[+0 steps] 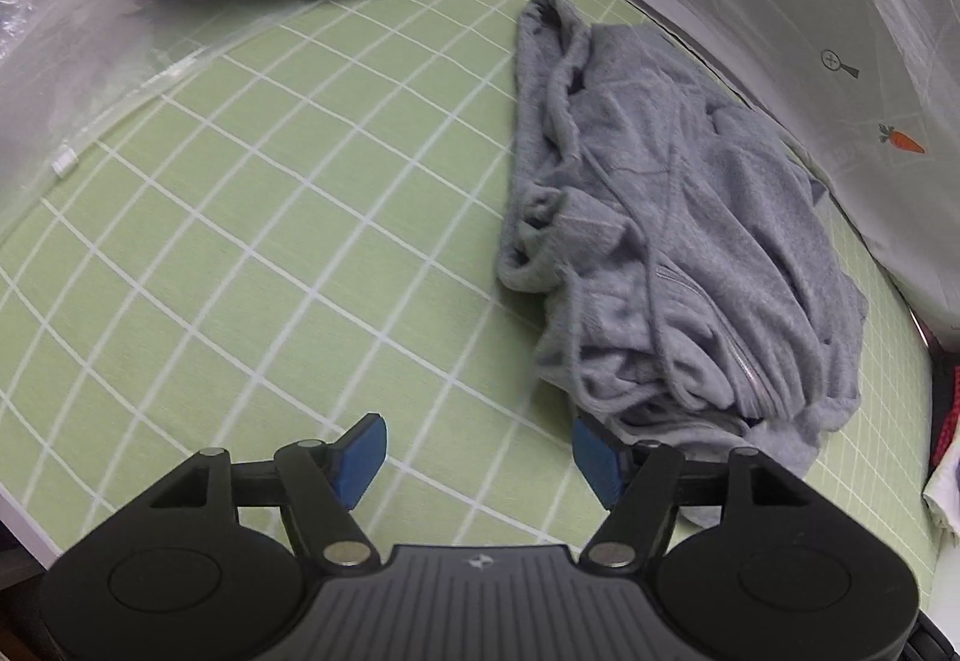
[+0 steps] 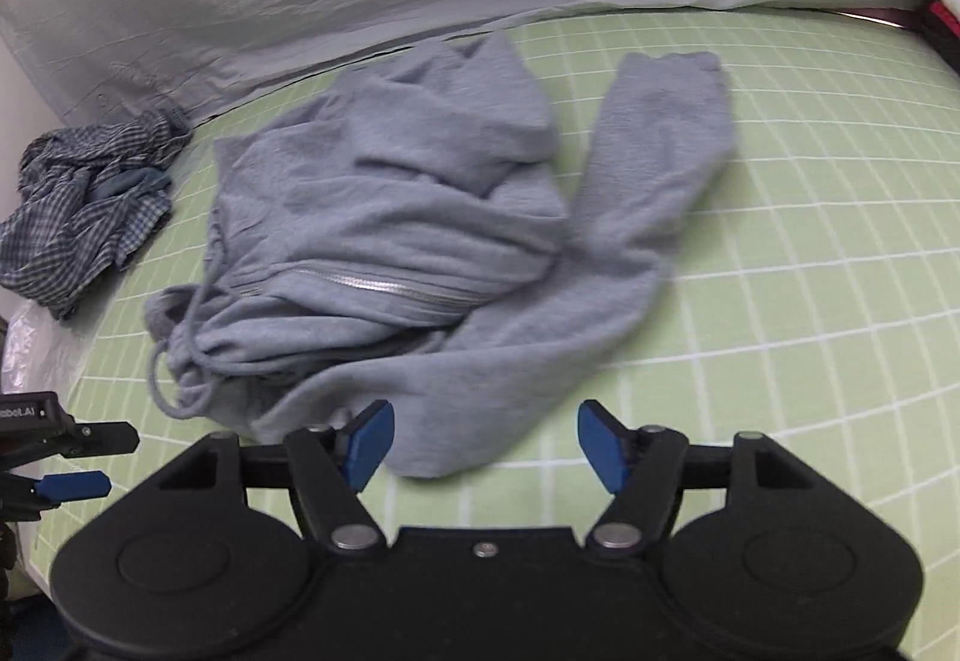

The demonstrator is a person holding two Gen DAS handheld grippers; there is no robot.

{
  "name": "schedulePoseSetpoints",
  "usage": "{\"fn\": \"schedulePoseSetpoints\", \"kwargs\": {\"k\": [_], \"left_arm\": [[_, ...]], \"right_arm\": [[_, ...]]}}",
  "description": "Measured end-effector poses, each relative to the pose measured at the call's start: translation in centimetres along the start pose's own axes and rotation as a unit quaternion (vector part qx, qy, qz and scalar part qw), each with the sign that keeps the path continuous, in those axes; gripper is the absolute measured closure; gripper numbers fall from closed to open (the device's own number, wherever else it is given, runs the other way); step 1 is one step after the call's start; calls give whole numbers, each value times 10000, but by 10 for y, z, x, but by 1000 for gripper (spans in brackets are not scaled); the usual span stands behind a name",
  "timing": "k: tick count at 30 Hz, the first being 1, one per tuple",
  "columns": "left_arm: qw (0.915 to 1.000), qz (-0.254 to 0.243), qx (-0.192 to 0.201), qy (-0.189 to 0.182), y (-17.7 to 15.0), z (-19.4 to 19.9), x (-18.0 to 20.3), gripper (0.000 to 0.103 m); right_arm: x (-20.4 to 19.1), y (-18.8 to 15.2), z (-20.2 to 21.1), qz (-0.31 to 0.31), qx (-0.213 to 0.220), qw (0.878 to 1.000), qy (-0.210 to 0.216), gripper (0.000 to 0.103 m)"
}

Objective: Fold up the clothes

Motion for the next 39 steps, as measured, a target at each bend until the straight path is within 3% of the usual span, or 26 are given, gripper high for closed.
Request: {"fn": "schedulePoseSetpoints", "kwargs": {"k": [4, 11, 13, 18, 19, 20, 21, 23, 24, 29, 39], "left_arm": [[9995, 65, -158, -276, -15, -22, 37, 29], [9955, 617, -357, -621, -25, -63, 88, 27], [9957, 709, -256, -545, -25, -69, 100, 18], [9966, 815, -82, -7, -21, -75, 120, 17], [9969, 759, -49, 174, -21, -75, 122, 20], [9969, 699, -16, 360, -21, -75, 124, 29], [9965, 638, 17, 545, -21, -74, 127, 48], [9968, 394, 94, 694, -20, -73, 126, 73], [9970, 350, 123, 673, -20, -73, 124, 77], [9969, 657, 79, 420, -22, -64, 95, 82], [9907, 1120, 291, 713, -6, -23, -11, 87]], "right_arm": [[60, 10, 13, -460, -2, 9988, -184, 31], [126, 18, 18, -486, -71, 9974, -526, 30], [143, 22, 19, -498, -83, 9969, -600, 30], [179, 37, 11, -538, -109, 9958, -729, 30], [184, 42, 9, -559, -105, 9956, -738, 30], [188, 46, 7, -575, -97, 9955, -745, 30], [190, 51, 5, -588, -87, 9954, -751, 30], [196, 61, 1, -614, -68, 9952, -763, 30], [196, 64, -1, -622, -51, 9952, -751, 30], [186, 59, -4, -591, -108, 9960, -669, 30], [164, 23, 11, -977, -200, 9919, -782, 30]]}}
Point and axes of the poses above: each gripper's, at about its wrist camera, not at the fingertips, and z roughly against the way its jaws point, x to its right, y to its top, the point moved 5 cm from there along -z, roughly the way its jaws point, and after that the axes turned 6 degrees about -x, right-handed, at the moved point
